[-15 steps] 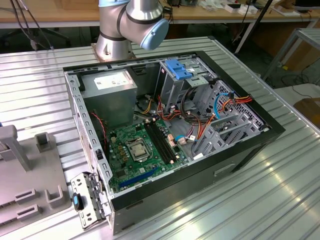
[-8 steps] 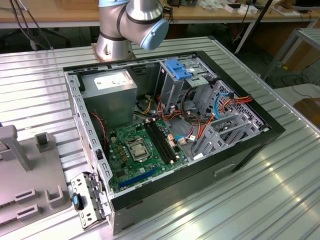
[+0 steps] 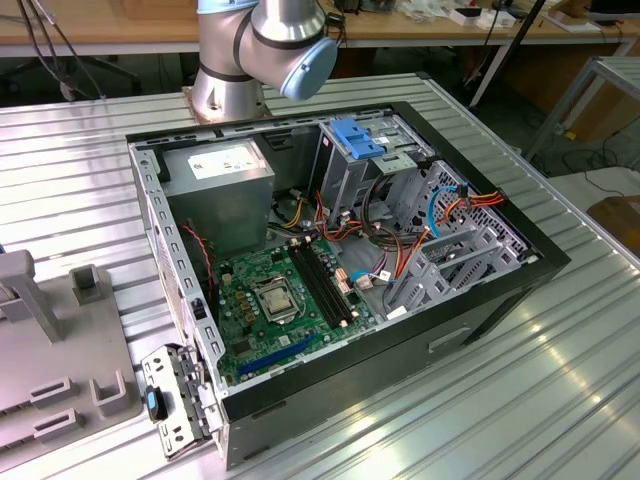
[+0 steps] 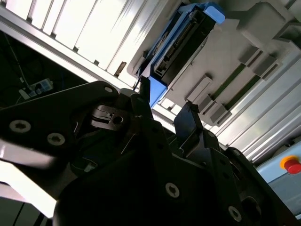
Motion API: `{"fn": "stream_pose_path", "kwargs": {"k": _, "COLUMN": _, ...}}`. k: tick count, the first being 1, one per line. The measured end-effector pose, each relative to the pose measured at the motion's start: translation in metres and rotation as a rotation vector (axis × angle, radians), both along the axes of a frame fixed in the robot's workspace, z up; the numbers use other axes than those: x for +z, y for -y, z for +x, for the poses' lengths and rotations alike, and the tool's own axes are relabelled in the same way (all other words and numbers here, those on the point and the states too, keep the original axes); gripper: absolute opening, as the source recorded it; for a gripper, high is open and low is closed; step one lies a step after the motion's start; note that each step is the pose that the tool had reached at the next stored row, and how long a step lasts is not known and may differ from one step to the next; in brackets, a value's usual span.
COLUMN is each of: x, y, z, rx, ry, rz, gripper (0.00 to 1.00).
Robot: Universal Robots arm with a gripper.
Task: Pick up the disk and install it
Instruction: 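Pick up the disk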
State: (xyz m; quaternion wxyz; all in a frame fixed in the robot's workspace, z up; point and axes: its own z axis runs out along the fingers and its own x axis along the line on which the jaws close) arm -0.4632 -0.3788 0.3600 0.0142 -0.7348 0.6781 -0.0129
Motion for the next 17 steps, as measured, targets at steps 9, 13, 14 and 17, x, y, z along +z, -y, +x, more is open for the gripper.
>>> {"fn": "stream_pose_path", "kwargs": {"k": 9, "x": -0.0136, "y": 0.0, "z": -0.0009, "rx": 0.0, "ry": -0.0048, "rz": 0.01, "gripper": 0.48}}
{"fn": "stream_pose_path", "kwargs": {"k": 13, "x": -0.015, "y": 0.0, "z": -0.0009, "rx": 0.0, "ry": -0.0049, "rz": 0.01, "gripper": 0.48}}
{"fn": "stream_pose_path", "kwargs": {"k": 14, "x": -0.0151, "y": 0.0, "z": -0.0009, "rx": 0.0, "ry": -0.005, "rz": 0.01, "gripper": 0.48}}
{"fn": "stream_pose_path", "kwargs": {"k": 17, "x": -0.0152, "y": 0.0, "z": -0.0009, "rx": 0.0, "ry": -0.0049, "rz": 0.01, "gripper": 0.48}}
